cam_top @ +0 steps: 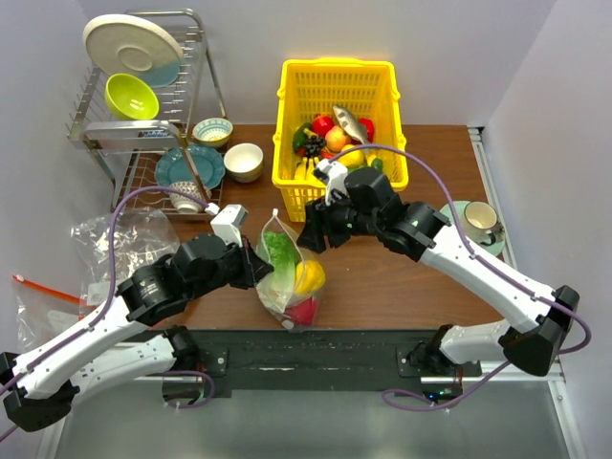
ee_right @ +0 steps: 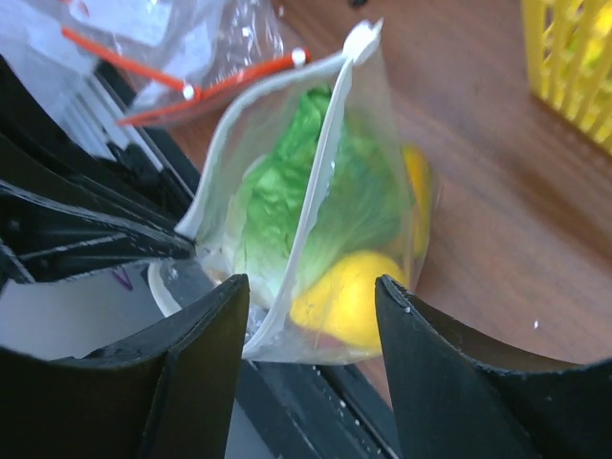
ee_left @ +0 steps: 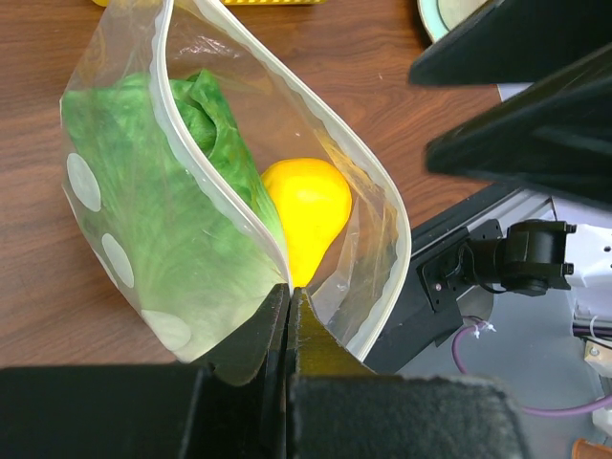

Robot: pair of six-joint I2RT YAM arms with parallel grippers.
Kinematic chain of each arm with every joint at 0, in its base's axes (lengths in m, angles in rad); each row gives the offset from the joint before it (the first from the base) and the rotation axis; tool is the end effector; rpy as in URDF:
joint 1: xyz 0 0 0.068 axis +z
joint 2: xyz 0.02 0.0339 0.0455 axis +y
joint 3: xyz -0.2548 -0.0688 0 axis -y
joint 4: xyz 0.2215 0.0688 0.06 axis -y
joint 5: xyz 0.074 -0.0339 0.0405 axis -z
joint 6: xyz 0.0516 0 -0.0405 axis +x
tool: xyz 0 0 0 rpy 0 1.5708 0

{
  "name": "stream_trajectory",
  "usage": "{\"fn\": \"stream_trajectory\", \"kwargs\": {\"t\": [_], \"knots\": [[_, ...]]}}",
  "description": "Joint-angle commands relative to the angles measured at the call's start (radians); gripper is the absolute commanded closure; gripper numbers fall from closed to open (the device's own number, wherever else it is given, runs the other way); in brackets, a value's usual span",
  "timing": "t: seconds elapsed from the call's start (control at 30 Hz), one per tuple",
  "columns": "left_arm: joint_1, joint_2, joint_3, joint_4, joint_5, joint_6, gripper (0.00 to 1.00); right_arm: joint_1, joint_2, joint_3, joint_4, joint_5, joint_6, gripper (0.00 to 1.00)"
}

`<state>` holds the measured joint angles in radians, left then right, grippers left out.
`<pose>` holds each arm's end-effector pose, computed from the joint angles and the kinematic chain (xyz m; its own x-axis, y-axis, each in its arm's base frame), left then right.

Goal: Place the food in the zip-top bag and seal the zipper
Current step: Zip the zipper food storage bag at the center of the board.

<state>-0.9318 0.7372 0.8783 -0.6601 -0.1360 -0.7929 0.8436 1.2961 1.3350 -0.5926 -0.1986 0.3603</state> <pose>0.0956 -0.1169 0.3133 -0.7241 -0.2088 -0.6573 0.2981 0.7646 -0.5714 0.1758 0.2128 0.3618 -0.6246 -0.1820 -0.7594 -0.6665 0.6310 0.3970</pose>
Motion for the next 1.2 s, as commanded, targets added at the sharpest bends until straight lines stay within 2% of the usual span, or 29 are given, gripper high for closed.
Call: {"fn": "stream_trajectory", "kwargs": {"t": [0.0, 0.2, 0.23, 0.33, 0.37, 0.43, 0.47, 0.63, 0.9, 1.03, 1.17], "knots": [[-0.004, -0.002, 0.017, 0.033, -0.007, 0.007, 1.00, 0.064, 0.028, -0.022, -0.038, 0.051, 0.040, 0.42], [-0.004, -0.002, 0.019, 0.033, -0.007, 0.006, 1.00, 0.121, 0.060, -0.025, -0.061, 0.122, 0.055, 0.43], [-0.004, -0.001, 0.019, 0.034, -0.007, 0.004, 1.00, 0.121, 0.063, -0.023, -0.068, 0.126, 0.057, 0.47], [-0.004, -0.002, 0.022, 0.031, -0.008, 0.004, 1.00, 0.129, 0.071, -0.016, -0.078, 0.119, 0.060, 0.66], [-0.004, -0.002, 0.022, 0.030, -0.010, 0.006, 1.00, 0.130, 0.066, -0.014, -0.078, 0.114, 0.062, 0.78], [-0.004, -0.001, 0.025, 0.028, -0.013, 0.007, 1.00, 0.132, 0.054, -0.014, -0.075, 0.105, 0.071, 0.89], [-0.004, -0.001, 0.025, 0.028, -0.014, 0.007, 1.00, 0.133, 0.046, -0.017, -0.073, 0.103, 0.074, 0.99], [-0.005, 0.024, 0.036, 0.053, 0.007, 0.012, 1.00, 0.135, -0.038, -0.016, -0.087, 0.091, 0.107, 1.00], [-0.004, 0.097, 0.011, 0.243, 0.131, 0.035, 1.00, 0.135, -0.181, 0.061, -0.214, 0.181, 0.157, 1.00], [-0.004, 0.154, 0.030, 0.296, 0.200, 0.043, 1.00, 0.135, -0.202, 0.090, -0.274, 0.197, 0.170, 1.00], [-0.004, 0.157, -0.025, 0.392, 0.248, 0.031, 1.00, 0.135, -0.172, 0.030, -0.216, 0.174, 0.181, 1.00]]}}
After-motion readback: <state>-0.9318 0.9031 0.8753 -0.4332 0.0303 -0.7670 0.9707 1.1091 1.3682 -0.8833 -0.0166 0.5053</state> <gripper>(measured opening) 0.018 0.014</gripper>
